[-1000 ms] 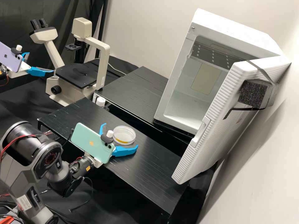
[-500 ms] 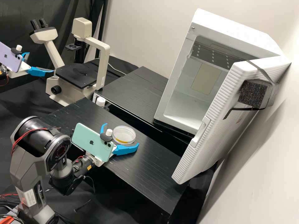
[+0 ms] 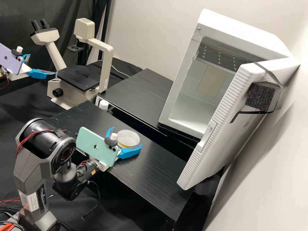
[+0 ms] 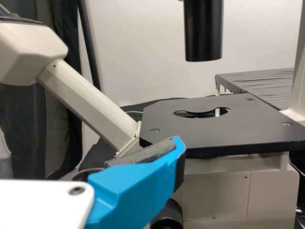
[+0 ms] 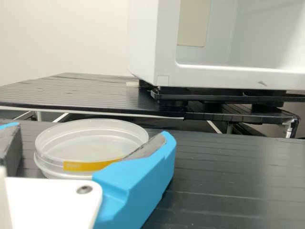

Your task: Return the petri dish to the incubator.

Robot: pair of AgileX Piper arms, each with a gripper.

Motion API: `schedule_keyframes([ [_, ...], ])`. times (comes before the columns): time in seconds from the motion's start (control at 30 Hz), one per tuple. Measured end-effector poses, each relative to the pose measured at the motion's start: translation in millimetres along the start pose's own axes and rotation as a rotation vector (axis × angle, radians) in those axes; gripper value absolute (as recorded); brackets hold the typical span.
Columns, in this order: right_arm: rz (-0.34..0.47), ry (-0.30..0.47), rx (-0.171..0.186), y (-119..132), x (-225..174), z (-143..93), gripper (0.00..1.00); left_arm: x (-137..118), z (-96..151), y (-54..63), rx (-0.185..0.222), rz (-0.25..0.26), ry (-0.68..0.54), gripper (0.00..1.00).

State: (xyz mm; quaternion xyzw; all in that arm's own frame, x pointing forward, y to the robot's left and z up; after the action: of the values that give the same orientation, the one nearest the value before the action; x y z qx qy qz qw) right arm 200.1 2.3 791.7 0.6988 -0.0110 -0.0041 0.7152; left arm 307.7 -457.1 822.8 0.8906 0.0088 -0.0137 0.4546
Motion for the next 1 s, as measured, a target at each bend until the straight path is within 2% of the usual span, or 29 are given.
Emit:
schedule_keyframes([
  [1.0,-0.006,-0.004,-0.002,-1.0,3.7,1.7,0.00,0.0,0.0,0.0,0.000,0.000,0.000,1.00],
])
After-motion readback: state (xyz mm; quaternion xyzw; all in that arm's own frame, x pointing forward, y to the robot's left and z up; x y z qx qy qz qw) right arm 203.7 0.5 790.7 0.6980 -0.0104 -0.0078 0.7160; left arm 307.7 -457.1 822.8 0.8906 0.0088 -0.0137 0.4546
